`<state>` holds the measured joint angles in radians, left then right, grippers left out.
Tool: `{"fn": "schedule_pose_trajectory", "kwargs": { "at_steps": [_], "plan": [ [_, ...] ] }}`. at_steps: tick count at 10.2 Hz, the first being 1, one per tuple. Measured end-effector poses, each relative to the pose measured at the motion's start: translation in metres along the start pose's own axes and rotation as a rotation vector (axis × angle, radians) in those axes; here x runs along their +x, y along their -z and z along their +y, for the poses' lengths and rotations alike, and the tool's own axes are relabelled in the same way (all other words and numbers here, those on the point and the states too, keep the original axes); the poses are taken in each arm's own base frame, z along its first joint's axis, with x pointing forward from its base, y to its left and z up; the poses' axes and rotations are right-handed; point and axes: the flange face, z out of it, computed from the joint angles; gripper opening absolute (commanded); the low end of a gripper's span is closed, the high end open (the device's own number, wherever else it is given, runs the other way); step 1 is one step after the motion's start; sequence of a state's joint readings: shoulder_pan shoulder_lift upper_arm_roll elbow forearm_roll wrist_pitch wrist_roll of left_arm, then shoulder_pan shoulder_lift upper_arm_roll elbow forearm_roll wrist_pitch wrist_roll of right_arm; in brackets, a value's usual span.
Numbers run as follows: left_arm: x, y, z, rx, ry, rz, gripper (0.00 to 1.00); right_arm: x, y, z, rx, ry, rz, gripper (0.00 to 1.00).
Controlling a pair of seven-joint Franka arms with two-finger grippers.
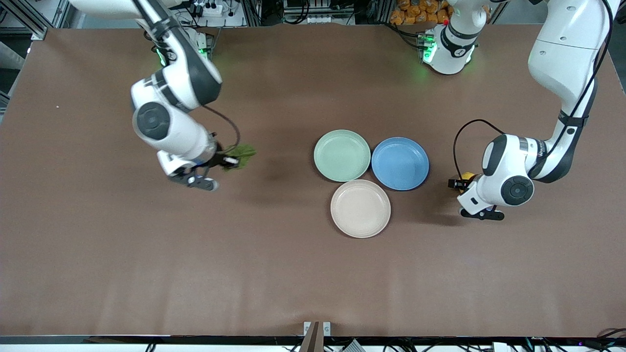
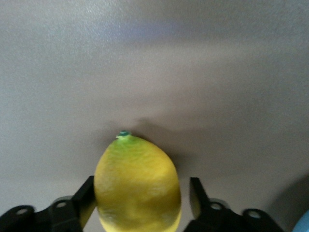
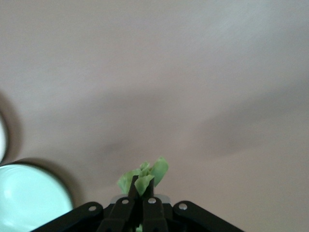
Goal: Place lemon and lettuce in plates
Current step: 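Carry the lettuce onto the green plate with the right gripper and release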
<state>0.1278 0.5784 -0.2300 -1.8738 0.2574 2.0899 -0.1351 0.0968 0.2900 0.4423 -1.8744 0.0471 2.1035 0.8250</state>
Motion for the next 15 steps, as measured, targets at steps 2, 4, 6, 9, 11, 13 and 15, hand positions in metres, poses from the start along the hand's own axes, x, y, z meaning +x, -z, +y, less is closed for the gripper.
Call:
{"fn": "schedule_pose_trajectory", "kwargs": {
  "at_steps": [2,4,6,9,11,13,15],
  "plan": [
    [0.007,0.016,-0.001,-0.001,0.004,0.039,0.0,-0.058,-0.014,-0.06,0.065,-0.078,0.029,0.0],
    [0.021,0.05,0.005,-0.003,0.044,0.11,0.0,-0.11,-0.036,-0.104,0.118,-0.142,0.029,0.0],
    [0.032,0.092,0.031,-0.03,0.136,0.188,0.0,-0.146,-0.066,-0.132,0.154,-0.191,0.019,0.21],
    [0.039,0.138,0.072,-0.163,0.268,0.237,0.0,-0.162,-0.095,-0.16,0.153,-0.279,0.068,0.54],
    [0.037,0.147,0.104,-0.208,0.338,0.232,0.0,-0.169,-0.096,-0.183,0.179,-0.349,0.097,1.0],
    [0.037,0.143,0.151,-0.214,0.354,0.224,0.0,-0.169,-0.083,-0.197,0.21,-0.391,0.115,1.0],
    [0.042,0.132,0.184,-0.231,0.367,0.233,0.0,-0.15,-0.072,-0.192,0.161,-0.413,0.138,1.0]
  ]
}}
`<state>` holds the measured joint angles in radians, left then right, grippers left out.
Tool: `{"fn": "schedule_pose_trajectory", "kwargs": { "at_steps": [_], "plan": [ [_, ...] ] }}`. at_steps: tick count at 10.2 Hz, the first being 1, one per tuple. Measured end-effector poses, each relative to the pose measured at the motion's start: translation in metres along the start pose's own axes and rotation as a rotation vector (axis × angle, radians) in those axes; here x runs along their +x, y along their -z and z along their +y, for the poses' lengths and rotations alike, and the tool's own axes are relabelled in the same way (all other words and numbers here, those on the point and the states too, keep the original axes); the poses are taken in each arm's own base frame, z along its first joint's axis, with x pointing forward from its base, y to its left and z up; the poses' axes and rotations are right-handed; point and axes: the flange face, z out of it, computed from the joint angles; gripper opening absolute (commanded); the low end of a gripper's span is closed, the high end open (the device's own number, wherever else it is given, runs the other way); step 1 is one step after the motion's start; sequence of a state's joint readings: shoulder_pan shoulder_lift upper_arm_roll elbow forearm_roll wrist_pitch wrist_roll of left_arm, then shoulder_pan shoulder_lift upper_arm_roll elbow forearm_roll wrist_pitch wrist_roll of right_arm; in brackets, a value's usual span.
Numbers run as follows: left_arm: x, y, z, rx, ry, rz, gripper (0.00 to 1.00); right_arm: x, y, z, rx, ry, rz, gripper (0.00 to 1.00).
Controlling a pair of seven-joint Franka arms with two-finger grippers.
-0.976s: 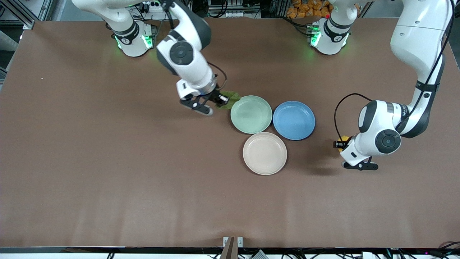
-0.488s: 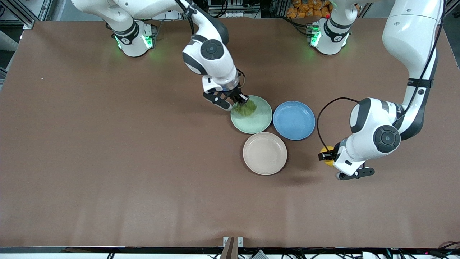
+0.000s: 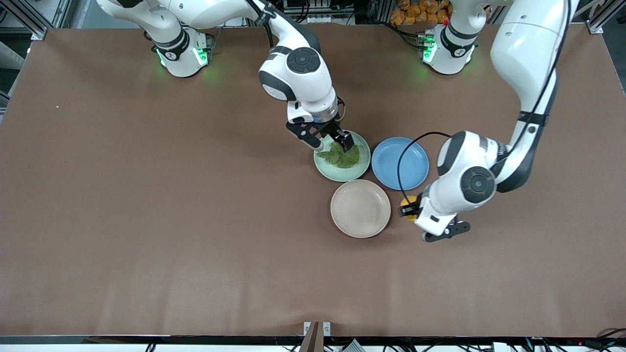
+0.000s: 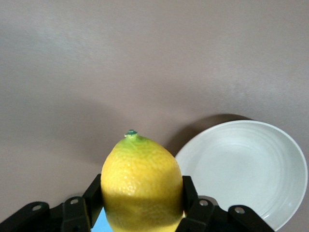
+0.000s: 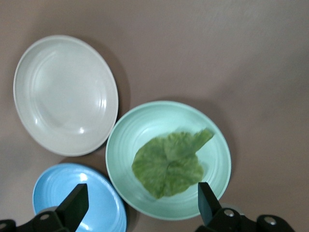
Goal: Place lemon and lettuce in plates
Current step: 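Carry the lettuce onto the green plate with the right gripper and release, then lower the lemon onto the cream plate with the left gripper while the right gripper withdraws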
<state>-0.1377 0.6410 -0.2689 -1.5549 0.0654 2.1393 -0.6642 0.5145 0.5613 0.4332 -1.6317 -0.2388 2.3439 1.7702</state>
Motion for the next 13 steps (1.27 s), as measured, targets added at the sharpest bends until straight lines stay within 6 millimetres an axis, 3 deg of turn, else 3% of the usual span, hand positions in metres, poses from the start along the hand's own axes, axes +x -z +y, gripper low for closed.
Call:
{"fn": "schedule_pose_trajectory", "kwargs": {
  "at_steps": [1,3,4,5,8,11,13],
  "plan": [
    [-0.006,-0.011,0.014,-0.009,0.012,0.004,0.0,0.016,0.008,-0.003,-0.038,0.014,0.02,1.0],
    [-0.026,-0.034,0.046,-0.028,0.027,0.013,0.0,0.053,0.052,-0.009,-0.076,0.082,0.052,1.0],
    [-0.039,-0.044,0.062,-0.029,0.025,0.01,0.53,0.071,0.085,-0.008,-0.084,0.121,0.048,1.0],
    [-0.05,-0.049,0.074,-0.026,0.019,0.006,1.0,0.088,0.122,-0.003,-0.088,0.164,0.027,1.0],
    [-0.057,-0.047,0.086,-0.026,0.001,0.019,1.0,0.153,0.23,0.036,-0.118,0.309,-0.023,1.0],
    [-0.043,-0.034,0.079,-0.036,0.027,0.043,1.0,0.205,0.303,0.085,-0.168,0.438,-0.016,1.0],
    [-0.021,-0.017,0.059,-0.048,0.069,0.069,1.0,0.249,0.349,0.13,-0.187,0.508,-0.034,1.0]
  ]
}}
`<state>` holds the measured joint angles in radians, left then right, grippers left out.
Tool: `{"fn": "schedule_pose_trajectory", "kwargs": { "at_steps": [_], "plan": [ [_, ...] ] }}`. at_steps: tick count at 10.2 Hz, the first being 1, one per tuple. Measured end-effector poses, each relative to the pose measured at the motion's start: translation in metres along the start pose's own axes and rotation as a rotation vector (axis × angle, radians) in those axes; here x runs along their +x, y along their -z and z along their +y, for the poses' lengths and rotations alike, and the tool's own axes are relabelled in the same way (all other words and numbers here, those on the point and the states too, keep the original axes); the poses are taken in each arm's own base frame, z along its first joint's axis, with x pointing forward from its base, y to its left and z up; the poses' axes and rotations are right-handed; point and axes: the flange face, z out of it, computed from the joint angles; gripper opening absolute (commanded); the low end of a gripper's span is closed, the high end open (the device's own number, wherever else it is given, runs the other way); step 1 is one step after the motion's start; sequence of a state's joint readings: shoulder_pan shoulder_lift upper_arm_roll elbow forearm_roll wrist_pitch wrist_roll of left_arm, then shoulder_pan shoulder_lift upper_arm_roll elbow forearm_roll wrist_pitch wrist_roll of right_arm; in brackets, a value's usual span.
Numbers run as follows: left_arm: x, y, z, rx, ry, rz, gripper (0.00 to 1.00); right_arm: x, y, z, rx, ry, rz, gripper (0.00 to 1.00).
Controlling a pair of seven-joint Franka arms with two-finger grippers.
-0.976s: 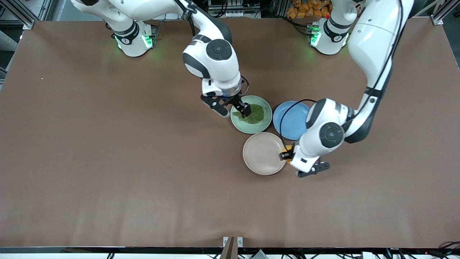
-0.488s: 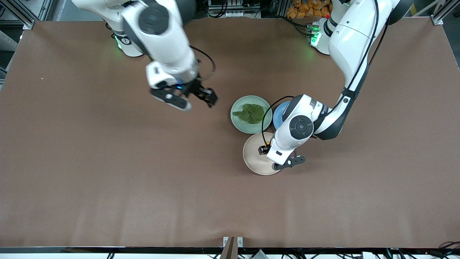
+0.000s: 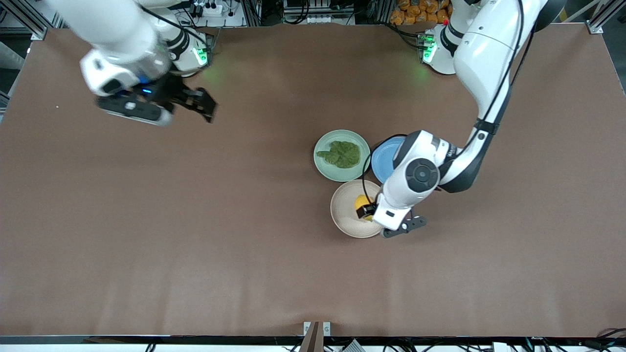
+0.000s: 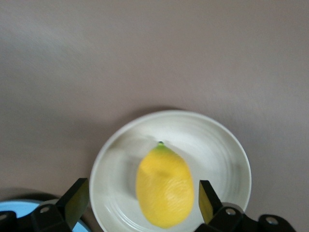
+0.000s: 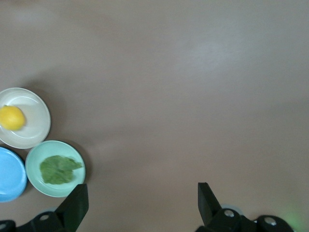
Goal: Place lemon and lettuce in plates
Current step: 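Lower the lemon onto the cream plate with the left gripper while the right gripper withdraws, then open the left gripper and lift it away from the cream plate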
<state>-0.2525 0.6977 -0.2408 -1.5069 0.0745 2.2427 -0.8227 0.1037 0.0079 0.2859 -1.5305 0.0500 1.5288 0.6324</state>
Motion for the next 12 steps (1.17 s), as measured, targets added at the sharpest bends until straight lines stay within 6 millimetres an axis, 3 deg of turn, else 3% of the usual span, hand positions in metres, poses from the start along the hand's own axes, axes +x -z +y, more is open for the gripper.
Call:
{"fn": "schedule_pose_trajectory", "kwargs": {
  "at_steps": [2,4,6,7,9,12],
  "plan": [
    [0.033,0.026,-0.03,-0.017,0.062,0.032,1.0,0.015,0.022,0.057,0.003,0.033,-0.006,1.0],
    [0.057,0.046,-0.06,-0.024,0.124,0.054,1.0,0.036,0.03,0.105,0.01,0.073,-0.003,1.0],
    [0.076,0.055,-0.104,-0.009,0.178,0.055,1.0,0.054,0.033,0.153,0.012,0.079,-0.002,1.0],
    [0.079,0.055,-0.125,0.006,0.18,0.047,1.0,0.059,0.035,0.168,0.009,0.077,0.004,1.0],
    [0.069,0.054,-0.151,0.036,0.167,0.026,1.0,0.062,0.039,0.179,0.001,0.092,0.015,1.0],
    [0.028,0.075,-0.161,0.07,0.146,0.026,1.0,0.064,0.046,0.19,0.0,0.109,0.03,1.0]
  ]
}}
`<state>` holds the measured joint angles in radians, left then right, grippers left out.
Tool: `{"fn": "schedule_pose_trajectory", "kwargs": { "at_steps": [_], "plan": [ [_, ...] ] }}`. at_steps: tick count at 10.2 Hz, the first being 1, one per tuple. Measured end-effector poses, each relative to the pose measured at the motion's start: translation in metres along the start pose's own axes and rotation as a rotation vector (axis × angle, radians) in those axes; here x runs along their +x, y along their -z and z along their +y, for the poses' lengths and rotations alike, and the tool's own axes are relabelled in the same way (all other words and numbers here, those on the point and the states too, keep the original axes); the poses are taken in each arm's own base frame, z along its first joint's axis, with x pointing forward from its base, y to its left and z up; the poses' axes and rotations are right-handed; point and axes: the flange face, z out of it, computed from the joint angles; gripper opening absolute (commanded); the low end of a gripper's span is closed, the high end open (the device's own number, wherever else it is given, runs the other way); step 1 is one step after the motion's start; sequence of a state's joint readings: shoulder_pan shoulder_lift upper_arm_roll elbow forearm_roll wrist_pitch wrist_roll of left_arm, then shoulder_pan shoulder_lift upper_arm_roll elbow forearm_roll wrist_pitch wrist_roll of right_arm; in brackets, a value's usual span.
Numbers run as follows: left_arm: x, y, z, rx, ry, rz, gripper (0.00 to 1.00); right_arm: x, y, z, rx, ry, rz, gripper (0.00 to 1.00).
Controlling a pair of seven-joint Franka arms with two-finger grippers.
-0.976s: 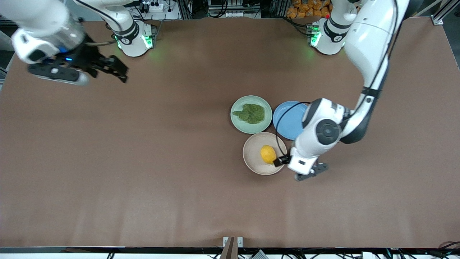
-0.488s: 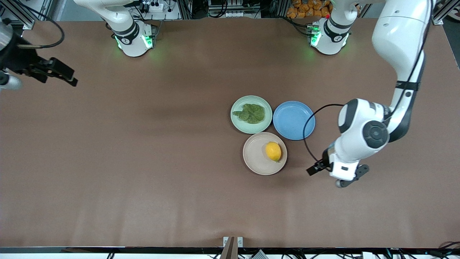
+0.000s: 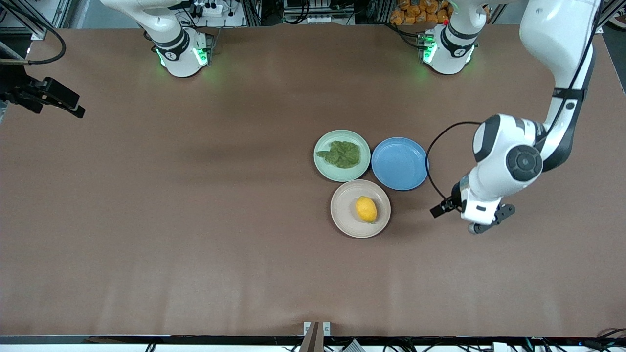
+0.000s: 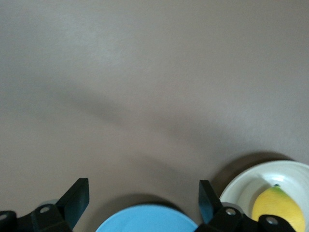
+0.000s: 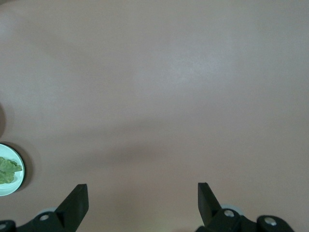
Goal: Place lemon and lettuce in plates
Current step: 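Open the left gripper and lift it away from the cream plate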
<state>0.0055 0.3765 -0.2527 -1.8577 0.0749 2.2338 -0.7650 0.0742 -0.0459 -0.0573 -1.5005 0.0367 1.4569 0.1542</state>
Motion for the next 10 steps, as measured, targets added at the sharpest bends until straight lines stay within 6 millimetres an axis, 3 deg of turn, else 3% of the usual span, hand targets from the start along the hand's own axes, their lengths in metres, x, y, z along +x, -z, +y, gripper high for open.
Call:
{"fn": "schedule_pose_trajectory", "kwargs": {
  "at_steps": [2,4,7,10],
  "plan": [
    [-0.026,0.025,-0.016,0.013,-0.008,0.024,1.0,0.0,0.009,0.005,0.003,0.033,0.02,1.0],
    [-0.048,0.048,-0.016,0.009,-0.032,0.053,1.0,0.0,0.01,0.005,0.002,0.078,0.021,1.0],
    [-0.054,0.072,-0.014,-0.005,-0.095,0.087,1.0,0.0,0.01,0.006,-0.02,0.096,0.022,1.0],
    [-0.061,0.103,-0.029,0.025,-0.151,0.078,1.0,-0.001,0.008,0.004,-0.027,0.104,0.014,1.0]
  ]
}}
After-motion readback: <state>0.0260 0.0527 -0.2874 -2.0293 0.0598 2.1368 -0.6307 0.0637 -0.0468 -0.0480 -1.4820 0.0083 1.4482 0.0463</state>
